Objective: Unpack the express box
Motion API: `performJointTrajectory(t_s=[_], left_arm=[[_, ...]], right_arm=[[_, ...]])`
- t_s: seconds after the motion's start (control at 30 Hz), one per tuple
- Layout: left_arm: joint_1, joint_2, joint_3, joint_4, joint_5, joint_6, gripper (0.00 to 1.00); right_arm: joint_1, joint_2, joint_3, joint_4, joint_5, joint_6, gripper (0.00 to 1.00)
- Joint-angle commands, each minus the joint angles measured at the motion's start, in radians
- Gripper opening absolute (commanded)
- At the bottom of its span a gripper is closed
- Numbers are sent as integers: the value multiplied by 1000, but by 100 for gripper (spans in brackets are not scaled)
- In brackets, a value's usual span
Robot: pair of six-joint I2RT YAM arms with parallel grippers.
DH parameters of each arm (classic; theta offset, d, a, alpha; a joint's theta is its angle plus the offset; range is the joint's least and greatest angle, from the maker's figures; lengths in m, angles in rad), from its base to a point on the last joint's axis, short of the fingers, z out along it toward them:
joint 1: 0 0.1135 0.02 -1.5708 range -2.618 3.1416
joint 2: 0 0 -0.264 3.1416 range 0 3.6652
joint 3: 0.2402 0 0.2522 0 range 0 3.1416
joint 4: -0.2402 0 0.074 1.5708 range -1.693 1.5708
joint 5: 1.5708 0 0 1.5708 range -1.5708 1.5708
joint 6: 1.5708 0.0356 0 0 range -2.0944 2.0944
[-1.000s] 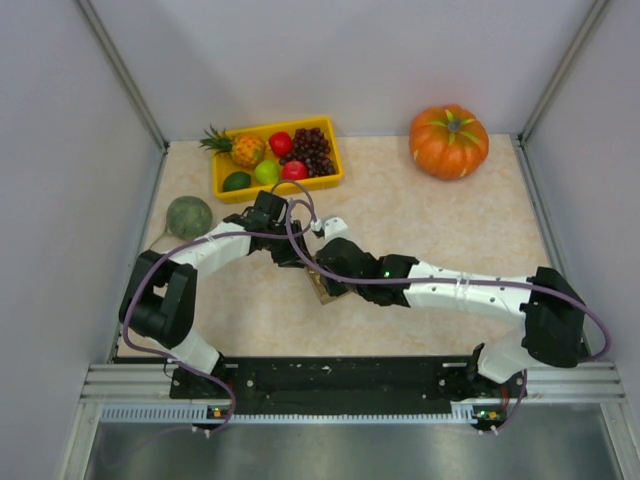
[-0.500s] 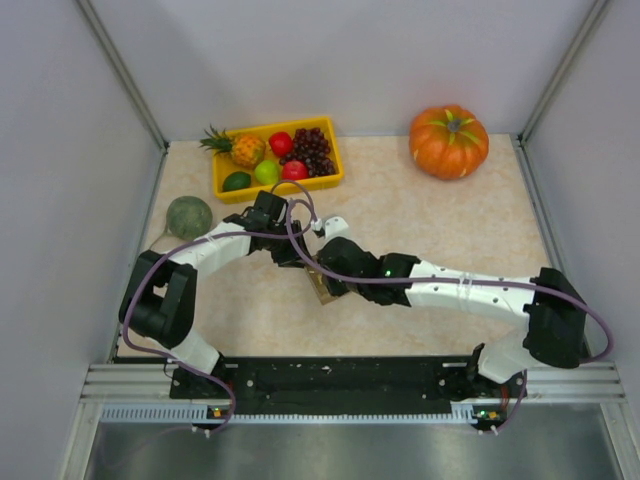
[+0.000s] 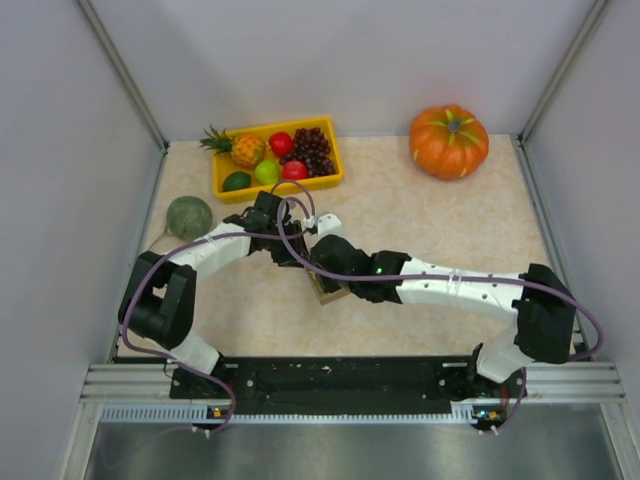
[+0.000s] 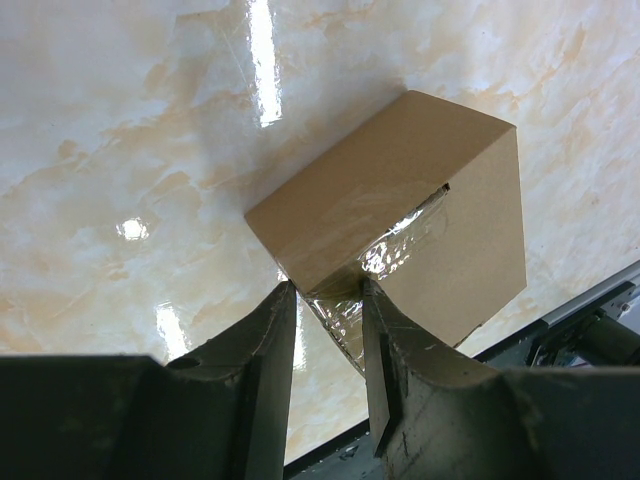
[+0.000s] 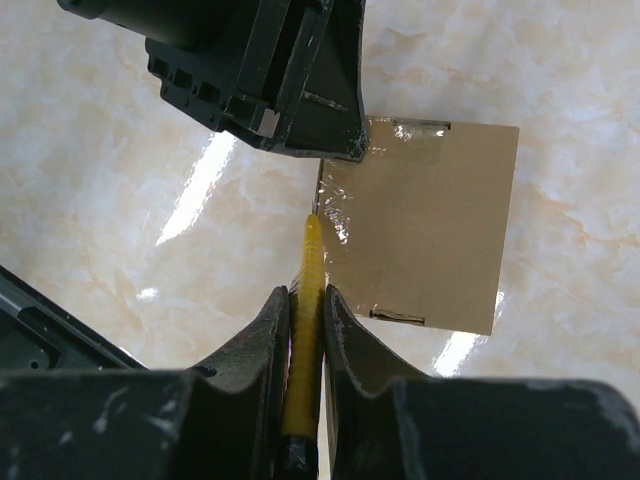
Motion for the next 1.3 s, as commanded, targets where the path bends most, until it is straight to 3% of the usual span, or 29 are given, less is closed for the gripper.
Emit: performJointTrajectory(t_s=[0.0, 0.47, 1.27], left_arm=[[4, 4, -41, -57, -101, 41, 35], [4, 6, -49, -56, -104, 36, 34], [4, 19, -38, -66, -141, 21, 31]], right_arm=[[14, 23, 49, 43, 17, -3, 0], [14, 72, 57, 34, 9, -15, 0], [14, 57, 126, -284, -183, 16, 0]])
